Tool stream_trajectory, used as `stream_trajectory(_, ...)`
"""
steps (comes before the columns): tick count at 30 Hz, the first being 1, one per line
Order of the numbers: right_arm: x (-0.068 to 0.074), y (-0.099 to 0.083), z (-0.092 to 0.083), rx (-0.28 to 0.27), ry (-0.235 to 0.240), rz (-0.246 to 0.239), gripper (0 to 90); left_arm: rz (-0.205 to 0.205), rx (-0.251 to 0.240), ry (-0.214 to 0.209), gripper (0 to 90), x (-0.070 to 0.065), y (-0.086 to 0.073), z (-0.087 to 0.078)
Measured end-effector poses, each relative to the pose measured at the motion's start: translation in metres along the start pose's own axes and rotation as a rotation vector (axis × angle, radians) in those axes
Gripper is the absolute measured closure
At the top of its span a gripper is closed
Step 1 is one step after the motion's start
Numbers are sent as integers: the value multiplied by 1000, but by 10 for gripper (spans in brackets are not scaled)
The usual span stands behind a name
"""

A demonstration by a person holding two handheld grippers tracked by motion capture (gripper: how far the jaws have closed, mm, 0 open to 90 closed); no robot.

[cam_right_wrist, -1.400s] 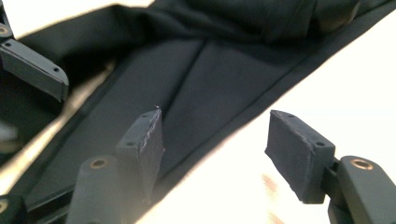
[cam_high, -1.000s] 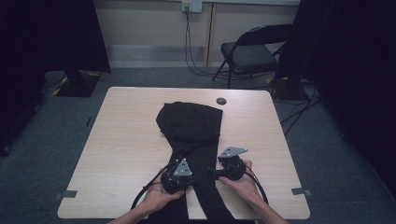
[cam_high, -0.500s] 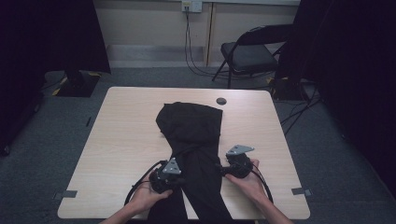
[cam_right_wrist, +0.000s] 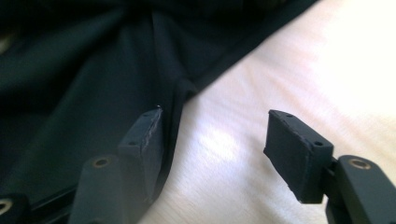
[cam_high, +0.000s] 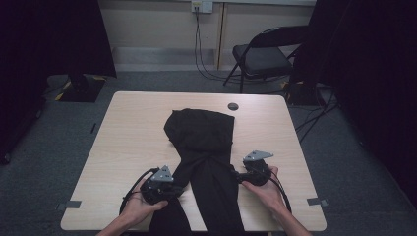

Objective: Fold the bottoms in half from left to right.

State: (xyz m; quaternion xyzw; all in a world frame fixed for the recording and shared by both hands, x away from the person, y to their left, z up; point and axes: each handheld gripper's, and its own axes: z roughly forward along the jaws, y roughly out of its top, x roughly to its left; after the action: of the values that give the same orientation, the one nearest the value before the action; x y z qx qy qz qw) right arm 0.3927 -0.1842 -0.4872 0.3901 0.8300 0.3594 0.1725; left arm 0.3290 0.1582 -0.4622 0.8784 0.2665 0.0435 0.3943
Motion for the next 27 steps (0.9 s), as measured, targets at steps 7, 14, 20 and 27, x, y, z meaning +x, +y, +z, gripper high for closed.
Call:
stream_trajectory(7, 37, 5, -22, -64, 93, -64, 360, -97, 9, 112, 446, -3, -20, -19)
stream_trajectory(14, 63, 18, -22, -112, 167, -89, 382, -105, 124, 198, 369, 5, -21, 1)
stream_trajectory(20, 85, 21, -10, -88, 238, -153, 362, -112, 61, 80, 857, 12, -4, 10)
stream_trajectory(27, 102, 19, -12, -95, 402, -150, 313, -218, -211, -19, 863, 22, 38, 0)
